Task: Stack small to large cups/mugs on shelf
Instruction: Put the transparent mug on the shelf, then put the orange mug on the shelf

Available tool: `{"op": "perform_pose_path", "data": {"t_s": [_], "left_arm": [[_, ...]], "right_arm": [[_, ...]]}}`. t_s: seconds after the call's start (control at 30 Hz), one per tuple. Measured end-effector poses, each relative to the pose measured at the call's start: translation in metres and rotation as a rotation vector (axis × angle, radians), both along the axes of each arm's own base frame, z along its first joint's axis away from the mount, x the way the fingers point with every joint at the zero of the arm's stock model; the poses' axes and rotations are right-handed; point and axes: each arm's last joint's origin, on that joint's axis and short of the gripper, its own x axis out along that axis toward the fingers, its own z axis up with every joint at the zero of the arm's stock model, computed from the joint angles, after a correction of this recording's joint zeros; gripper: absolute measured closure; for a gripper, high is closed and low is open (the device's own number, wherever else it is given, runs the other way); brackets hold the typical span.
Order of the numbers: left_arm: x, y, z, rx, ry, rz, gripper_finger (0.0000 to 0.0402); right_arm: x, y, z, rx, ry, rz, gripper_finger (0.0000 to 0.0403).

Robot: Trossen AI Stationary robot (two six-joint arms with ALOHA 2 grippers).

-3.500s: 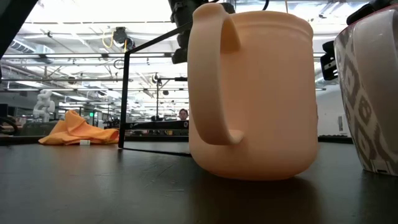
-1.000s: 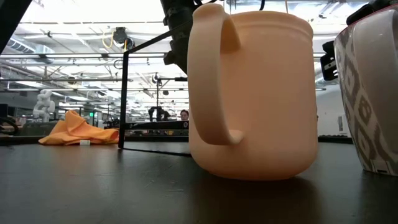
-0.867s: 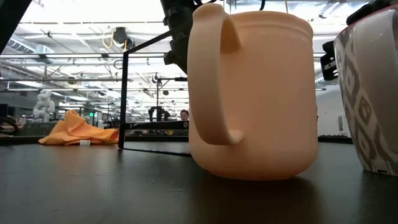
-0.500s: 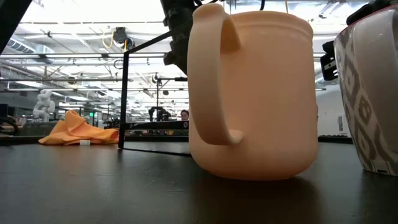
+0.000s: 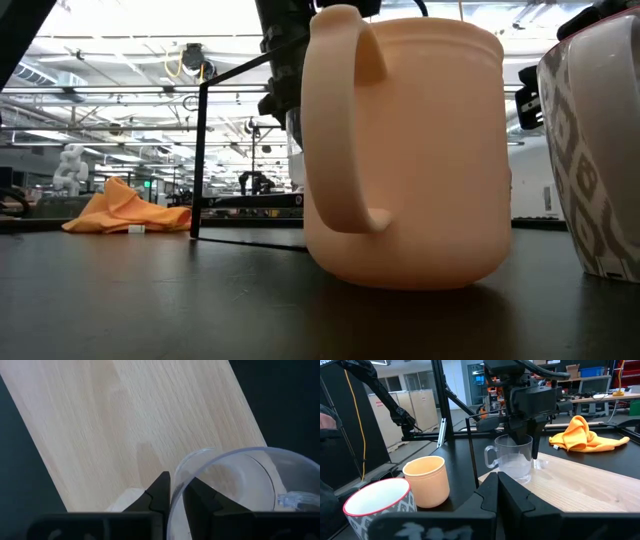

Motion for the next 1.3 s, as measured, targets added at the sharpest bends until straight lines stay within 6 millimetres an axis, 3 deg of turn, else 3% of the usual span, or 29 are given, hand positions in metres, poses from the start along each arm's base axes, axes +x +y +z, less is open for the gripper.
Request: {"op": "perform_pose_path", "data": {"t_s": [0.63, 1.07, 1.3], "left_arm": [[0.0006, 0.0001, 0.0025, 0.011, -0.010, -0.021, 0.0347], [0.0005, -0.0003, 0.0032, 0.001, -0.012, -0.018, 0.0246], [0.0005, -0.0006, 0.0032, -0.001, -0.013, -0.016, 0.0229]], "right_arm": [[0.0000, 0.0000, 0.0000, 0.000, 0.001, 0.000, 0.0403], [0.0000, 0.0000, 0.0000, 0.009, 0.002, 0.000, 0.0403], [0.0000, 0.0000, 0.0000, 0.025, 0.006, 0.000, 0.0403]]}}
